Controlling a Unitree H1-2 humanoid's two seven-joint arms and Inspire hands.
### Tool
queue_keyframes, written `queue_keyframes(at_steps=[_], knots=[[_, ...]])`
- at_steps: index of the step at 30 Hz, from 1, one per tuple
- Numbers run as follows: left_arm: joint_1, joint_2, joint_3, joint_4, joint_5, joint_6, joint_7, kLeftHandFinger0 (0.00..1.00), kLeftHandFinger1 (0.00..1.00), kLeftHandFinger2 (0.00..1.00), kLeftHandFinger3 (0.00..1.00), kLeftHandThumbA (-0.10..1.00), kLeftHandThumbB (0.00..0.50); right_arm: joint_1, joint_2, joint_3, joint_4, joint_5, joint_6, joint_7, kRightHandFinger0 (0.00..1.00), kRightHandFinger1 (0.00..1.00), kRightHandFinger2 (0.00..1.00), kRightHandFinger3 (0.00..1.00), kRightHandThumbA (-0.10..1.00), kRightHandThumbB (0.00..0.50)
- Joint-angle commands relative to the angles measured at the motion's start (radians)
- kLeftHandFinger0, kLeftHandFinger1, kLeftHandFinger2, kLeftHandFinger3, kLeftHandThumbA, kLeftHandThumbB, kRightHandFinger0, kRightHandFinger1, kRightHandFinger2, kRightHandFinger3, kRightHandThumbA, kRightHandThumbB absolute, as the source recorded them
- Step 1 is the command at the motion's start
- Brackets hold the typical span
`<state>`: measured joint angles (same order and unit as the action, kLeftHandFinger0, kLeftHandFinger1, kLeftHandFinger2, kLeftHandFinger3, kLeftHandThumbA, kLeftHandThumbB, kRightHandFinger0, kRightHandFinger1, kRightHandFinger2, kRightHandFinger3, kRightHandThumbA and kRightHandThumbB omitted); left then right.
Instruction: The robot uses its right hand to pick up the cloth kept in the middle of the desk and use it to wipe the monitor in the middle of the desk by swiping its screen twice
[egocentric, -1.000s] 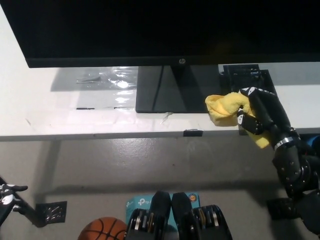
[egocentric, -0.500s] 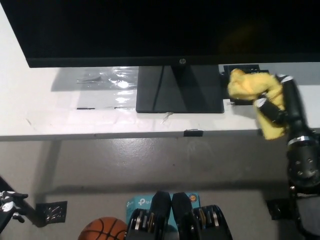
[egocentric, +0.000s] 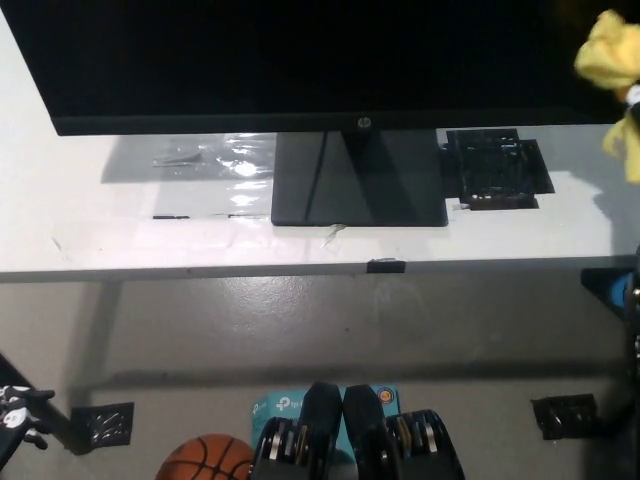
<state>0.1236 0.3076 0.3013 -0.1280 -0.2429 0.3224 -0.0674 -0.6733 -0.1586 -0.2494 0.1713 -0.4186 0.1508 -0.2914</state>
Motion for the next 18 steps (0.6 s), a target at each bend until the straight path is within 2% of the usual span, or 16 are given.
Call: queue_keyframes(at_steps=[1,4,5,6,7,8,9,10,11,13,14,15,16,18], knots=[[0.003,0.014,0.013,-0.017,0.003,-0.034,-0.005,0.32,0.33,0.51,0.68,-0.04,0.199,-0.077,-0.03,-0.012,-0.011,-0.06,0.0,-0.144,0.0,0.0,0.33,0.25,-0.1,0.003],[0.003,0.012,0.011,-0.027,0.008,-0.021,0.002,0.32,0.34,0.51,0.67,-0.06,0.205,-0.096,-0.08,0.066,0.007,-0.214,0.037,-0.199,0.0,0.0,0.32,0.22,-0.1,0.023],[0.026,0.006,0.014,-0.038,0.007,-0.019,0.004,0.32,0.34,0.51,0.67,-0.06,0.213,-0.099,-0.114,0.129,-0.015,-0.303,0.124,-0.13,0.0,0.0,0.3,0.21,-0.1,0.042],[0.03,0.006,0.017,-0.044,0.003,-0.015,0.004,0.32,0.34,0.51,0.67,-0.06,0.216,-0.115,-0.144,0.182,-0.027,-0.372,0.199,-0.062,0.0,0.0,0.32,0.22,-0.1,0.096],[0.033,0.006,0.019,-0.048,0.0,-0.011,0.003,0.33,0.34,0.51,0.67,-0.07,0.211,-0.124,-0.159,0.209,-0.033,-0.398,0.222,-0.033,0.0,0.02,0.35,0.23,-0.1,0.148],[0.036,0.006,0.018,-0.052,-0.001,-0.006,0.003,0.33,0.35,0.51,0.67,-0.07,0.211,-0.129,-0.174,0.231,-0.039,-0.414,0.234,-0.013,0.0,0.02,0.36,0.25,-0.1,0.161],[0.037,0.008,0.018,-0.048,-0.001,-0.008,0.002,0.34,0.35,0.52,0.67,-0.09,0.211,-0.158,-0.205,0.287,-0.047,-0.47,0.271,0.063,0.0,0.02,0.35,0.22,-0.1,0.197],[0.038,0.008,0.022,-0.051,-0.003,-0.008,0.003,0.33,0.34,0.52,0.67,-0.1,0.208,-0.181,-0.219,0.327,-0.042,-0.51,0.29,0.099,0.0,0.01,0.34,0.14,-0.1,0.22],[0.039,0.011,0.021,-0.05,0.002,-0.013,0.004,0.33,0.34,0.51,0.67,-0.1,0.208,-0.203,-0.23,0.36,-0.033,-0.548,0.316,0.139,0.0,0.01,0.34,0.04,-0.1,0.215],[0.04,0.008,0.024,-0.055,-0.003,-0.003,0.007,0.33,0.34,0.52,0.68,-0.1,0.212,-0.24,-0.222,0.372,-0.013,-0.601,0.319,0.207,0.0,0.05,0.4,0.0,-0.1,0.213],[0.039,0.008,0.024,-0.054,-0.006,-0.005,0.006,0.32,0.33,0.52,0.68,-0.1,0.218,-0.258,-0.215,0.377,-0.003,-0.633,0.319,0.231,0.0,0.08,0.44,0.06,-0.1,0.212],[0.04,0.007,0.023,-0.055,-0.006,-0.007,0.005,0.32,0.33,0.52,0.69,-0.1,0.207,-0.277,-0.206,0.382,0.009,-0.649,0.319,0.253,0.0,0.1,0.46,0.24,-0.1,0.232],[0.042,0.007,0.022,-0.056,-0.004,-0.01,0.004,0.32,0.33,0.52,0.69,-0.1,0.204,-0.296,-0.196,0.386,0.022,-0.659,0.319,0.274,0.0,0.05,0.39,0.28,-0.1,0.223],[0.044,0.011,0.016,-0.054,0.003,-0.014,0.003,0.32,0.32,0.52,0.7,-0.1,0.209,-0.31,-0.188,0.393,0.035,-0.684,0.319,0.303,0.0,0.0,0.32,0.22,-0.1,0.241]])
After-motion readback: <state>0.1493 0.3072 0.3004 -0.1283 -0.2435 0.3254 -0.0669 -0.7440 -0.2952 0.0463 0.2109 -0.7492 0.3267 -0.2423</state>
